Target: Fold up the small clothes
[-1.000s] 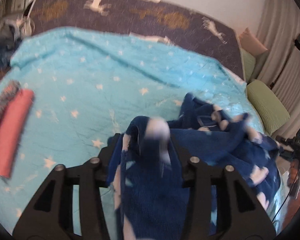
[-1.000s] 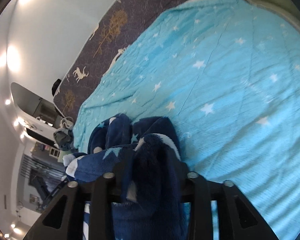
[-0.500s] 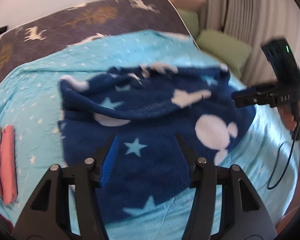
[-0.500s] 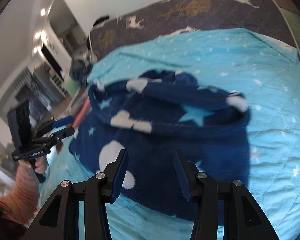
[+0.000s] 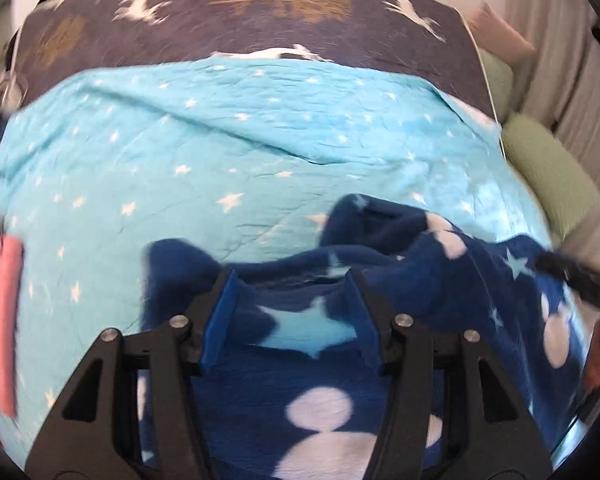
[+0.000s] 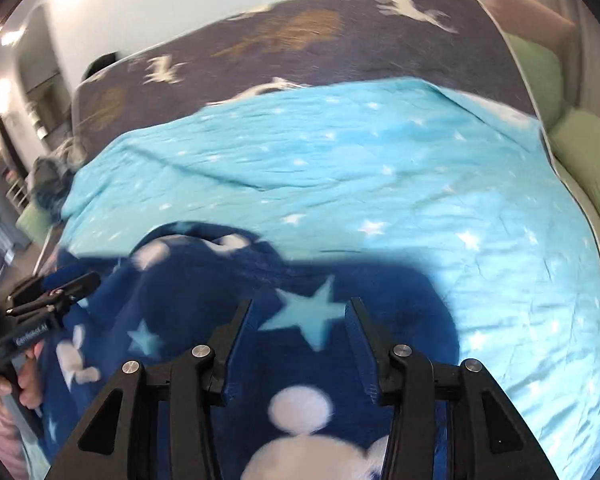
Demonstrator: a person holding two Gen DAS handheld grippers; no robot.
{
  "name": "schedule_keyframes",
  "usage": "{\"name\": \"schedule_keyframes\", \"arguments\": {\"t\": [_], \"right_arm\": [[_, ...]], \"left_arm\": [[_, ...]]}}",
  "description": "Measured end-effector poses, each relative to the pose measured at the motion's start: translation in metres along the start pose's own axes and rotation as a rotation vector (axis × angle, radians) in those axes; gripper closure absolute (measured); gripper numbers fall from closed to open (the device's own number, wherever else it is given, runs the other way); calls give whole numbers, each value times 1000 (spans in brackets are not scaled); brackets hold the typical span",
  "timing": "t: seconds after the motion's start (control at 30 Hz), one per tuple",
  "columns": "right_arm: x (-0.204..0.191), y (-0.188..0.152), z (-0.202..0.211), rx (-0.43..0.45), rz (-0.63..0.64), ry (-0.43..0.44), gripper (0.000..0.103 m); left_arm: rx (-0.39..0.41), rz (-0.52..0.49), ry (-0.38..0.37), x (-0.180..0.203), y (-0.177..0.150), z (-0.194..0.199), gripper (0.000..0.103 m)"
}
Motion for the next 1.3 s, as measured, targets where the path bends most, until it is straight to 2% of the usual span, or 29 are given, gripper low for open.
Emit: {"name": "schedule_keyframes", "arguments": {"t": [0.07,0.17,0.23,0.37,0.53,0.7,0.87,0.93,1.03,1.1,1.13,1.17,1.2,1.23,1.3], "right_arm": [[2,-10,14,20,-4,27,56],[6,-30,42,33,24,11,56],[5,-42,54,29,31,23,56],[13,-66,87,3,50,3,56],[12,-77,110,-3,28,19,55],[-2,-79,106,9,13,78,54],[-19,-79,75,-20,13,125,54],[-23,-73,65,-30,29,122,54],[-21,-56,52,-28,58,93,53],[-14,-39,44,-22,61,60,48],[-6,-29,39,-14,49,34,45],[1,-22,34,-7,36,6,45],[11,-15,29,-4,16,-24,45],[22,-9,23,-1,-15,-52,45],[47,1,14,6,-85,-92,42]], "left_arm": [[45,8,8,-10,-2,19,46],[82,3,28,-21,-5,44,46],[101,-5,21,-29,-8,67,46],[126,-29,59,-48,-15,100,45],[132,-41,82,-53,-14,110,45],[136,-143,72,-29,-5,97,45],[90,-275,147,-19,5,52,45],[71,-286,157,-23,5,39,42],[33,-272,162,-37,2,18,28],[20,-232,149,-50,1,5,28],[12,-214,137,-52,0,1,34],[2,-171,99,-56,1,-5,46],[-12,-137,70,-57,1,-9,81],[-24,-114,47,-57,1,-10,91],[14,-69,6,-58,8,-4,91]]}}
Point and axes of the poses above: each gripper's, at about its wrist camera, not at the fingertips, and z roughly against the way its jaws point, x to its right, y to its top, the point moved 10 cm from there along -z, roughly the way its jaws point, and after that the axes turned 5 degrees about z, right-handed, at the moved point
